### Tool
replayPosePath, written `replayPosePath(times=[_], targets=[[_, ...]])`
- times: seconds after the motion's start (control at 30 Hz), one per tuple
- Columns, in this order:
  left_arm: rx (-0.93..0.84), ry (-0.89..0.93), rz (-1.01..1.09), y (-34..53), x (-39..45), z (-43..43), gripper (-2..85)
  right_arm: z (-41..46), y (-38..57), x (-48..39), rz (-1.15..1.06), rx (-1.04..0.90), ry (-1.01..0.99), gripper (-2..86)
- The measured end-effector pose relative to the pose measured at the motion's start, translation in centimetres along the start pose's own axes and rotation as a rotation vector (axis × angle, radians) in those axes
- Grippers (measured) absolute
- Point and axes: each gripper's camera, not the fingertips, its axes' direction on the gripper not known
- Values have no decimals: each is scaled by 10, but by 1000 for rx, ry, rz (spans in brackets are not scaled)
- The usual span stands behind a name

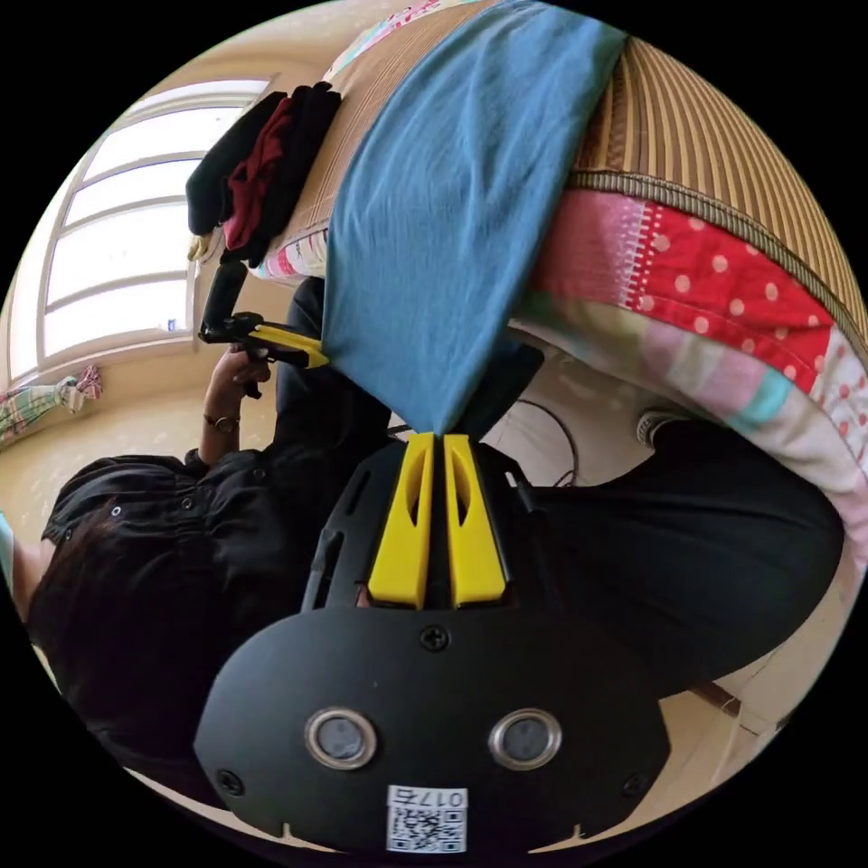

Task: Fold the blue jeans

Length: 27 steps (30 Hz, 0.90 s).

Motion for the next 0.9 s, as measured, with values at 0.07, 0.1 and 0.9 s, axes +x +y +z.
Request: replayPosePath(times=[0.07, 0.1, 0.9], targets=[[76, -10, -25, 9, -1, -12, 60, -20, 14, 4, 7, 78, -39, 60], [164, 17, -24, 11, -2, -27, 77, -38, 21, 9, 12, 157, -73, 68], [640, 424, 21, -61, -82, -102, -2, -144, -1, 59, 26, 635, -356, 30]])
